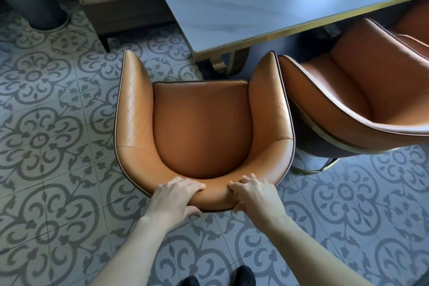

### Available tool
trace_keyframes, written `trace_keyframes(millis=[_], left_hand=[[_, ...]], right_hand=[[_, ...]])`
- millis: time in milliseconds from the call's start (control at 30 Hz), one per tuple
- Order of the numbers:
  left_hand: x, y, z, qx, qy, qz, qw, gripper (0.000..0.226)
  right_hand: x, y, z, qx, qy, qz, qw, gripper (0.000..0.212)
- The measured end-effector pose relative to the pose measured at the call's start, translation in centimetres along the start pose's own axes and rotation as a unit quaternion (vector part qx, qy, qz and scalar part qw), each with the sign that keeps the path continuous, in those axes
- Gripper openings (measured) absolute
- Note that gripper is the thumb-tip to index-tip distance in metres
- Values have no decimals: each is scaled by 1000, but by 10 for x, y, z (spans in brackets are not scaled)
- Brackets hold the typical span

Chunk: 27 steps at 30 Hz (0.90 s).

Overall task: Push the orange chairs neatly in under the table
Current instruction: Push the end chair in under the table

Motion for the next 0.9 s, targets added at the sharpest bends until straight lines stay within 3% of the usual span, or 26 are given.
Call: trace_keyframes(millis=[233,600,900], left_hand=[[11,-47,23,-44,12,10,999,66],[33,-87,36,-46,27,43,998,64],[1,-72,43,-1,-25,77,997,56]], right_hand=[[-20,-48,29,-23,-15,-6,1000,40],[-38,-91,45,-30,-32,-3,999,50],[-48,-42,62,-69,-63,-48,994,76]])
Point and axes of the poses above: each hand's wrist, its own y-axis away from the middle knuckle, its own z-axis out of the back of the hand, x = y × z, the point moved 10 cm from there along -y, towards the middle knuckle
